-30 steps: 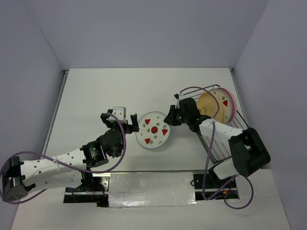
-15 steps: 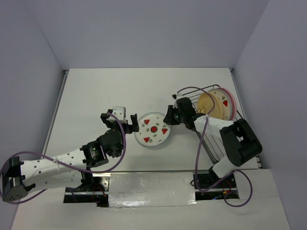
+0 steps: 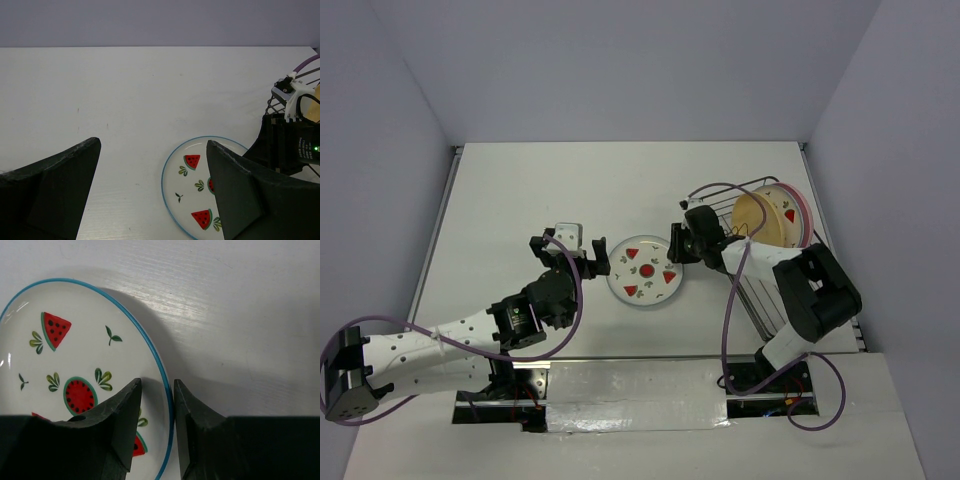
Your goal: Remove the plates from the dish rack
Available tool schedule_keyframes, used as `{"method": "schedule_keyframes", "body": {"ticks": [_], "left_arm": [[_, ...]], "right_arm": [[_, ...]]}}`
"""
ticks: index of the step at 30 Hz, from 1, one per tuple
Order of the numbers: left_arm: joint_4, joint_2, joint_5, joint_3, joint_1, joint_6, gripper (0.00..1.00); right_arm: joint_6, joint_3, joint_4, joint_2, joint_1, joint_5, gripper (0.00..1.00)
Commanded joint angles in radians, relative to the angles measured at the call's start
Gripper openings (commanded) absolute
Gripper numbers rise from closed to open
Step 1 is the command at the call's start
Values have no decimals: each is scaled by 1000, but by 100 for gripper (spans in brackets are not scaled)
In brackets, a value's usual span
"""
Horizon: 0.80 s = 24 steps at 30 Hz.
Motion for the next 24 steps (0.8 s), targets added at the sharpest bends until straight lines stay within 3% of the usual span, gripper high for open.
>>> {"method": "schedule_keyframes", "body": {"ticks": [1,11,19,24], "left_arm": [[51,2,-14,5,-3,9,99],[51,5,-10,5,-3,11,99],[49,16,-19,10,-3,12,99],[49,4,-7,5,-3,11,99]], "right_arm": [[-34,52,-27,13,3,66,41],[-51,81,-89,-19,18,137,44],[-146,261,-305,-225,48,193,46],[-215,434,-504,-279,32,425,48]]}}
